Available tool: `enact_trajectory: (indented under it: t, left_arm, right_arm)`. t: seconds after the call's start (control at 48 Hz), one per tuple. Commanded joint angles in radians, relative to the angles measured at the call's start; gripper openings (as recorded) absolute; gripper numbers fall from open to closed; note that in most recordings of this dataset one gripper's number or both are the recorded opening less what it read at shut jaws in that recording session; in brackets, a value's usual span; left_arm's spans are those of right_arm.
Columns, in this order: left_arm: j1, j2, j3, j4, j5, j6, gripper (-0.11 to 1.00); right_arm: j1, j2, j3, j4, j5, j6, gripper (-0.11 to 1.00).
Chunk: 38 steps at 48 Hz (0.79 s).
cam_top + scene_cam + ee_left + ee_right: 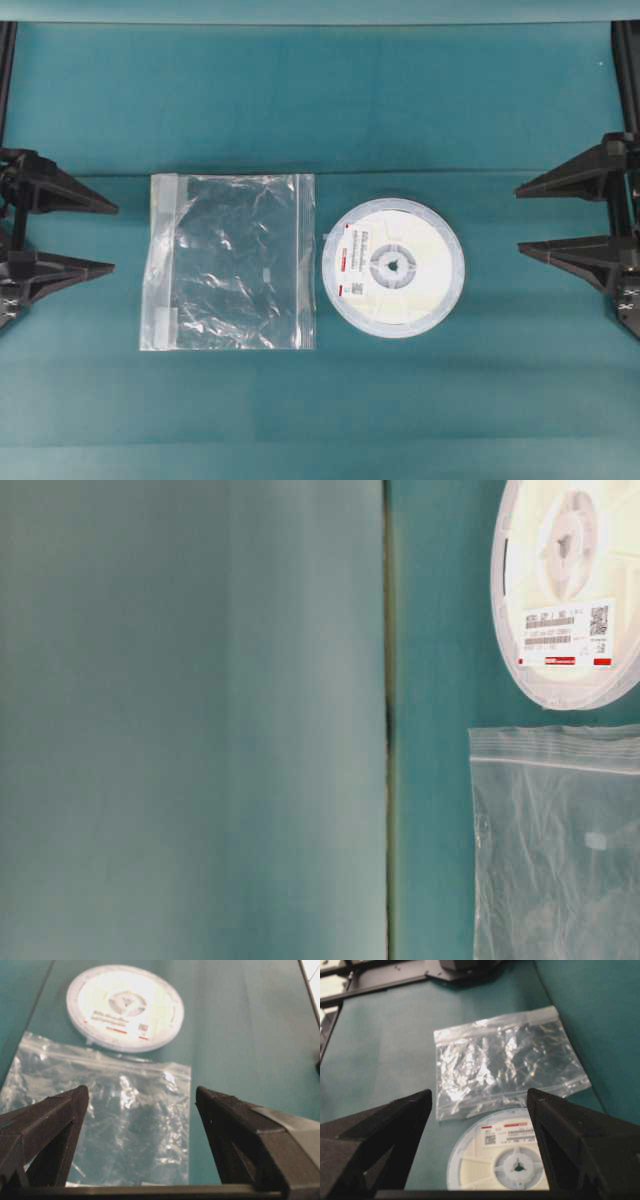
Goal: Take out the reel from the clear zip bag.
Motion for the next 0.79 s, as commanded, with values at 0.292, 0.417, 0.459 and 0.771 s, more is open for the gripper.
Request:
enact_trajectory:
  t: [0.292, 0.417, 0.459, 0.771]
  left_arm:
    - [0.0, 0.005, -0.026, 0.002, -0.003, 0.002, 0.93]
    - [-0.002, 0.005, -0.026, 0.002, -0.005, 0.002, 0.93]
    - [0.0, 0.005, -0.026, 0.002, -0.005, 0.002, 0.93]
    - [0.0, 0.005, -0.026, 0.002, -0.005, 0.002, 0.93]
  right_arm:
    - [0.0, 0.005, -0.008, -0.002, -0.002, -0.002, 0.89]
    - [0.0, 0.003, -0.009, -0.002, 0.006, 0.0, 0.89]
    - [0.002, 0.003, -0.009, -0.002, 0.006, 0.0, 0.89]
    - [0.0, 0.003, -0.008, -0.002, 0.006, -0.002, 0.89]
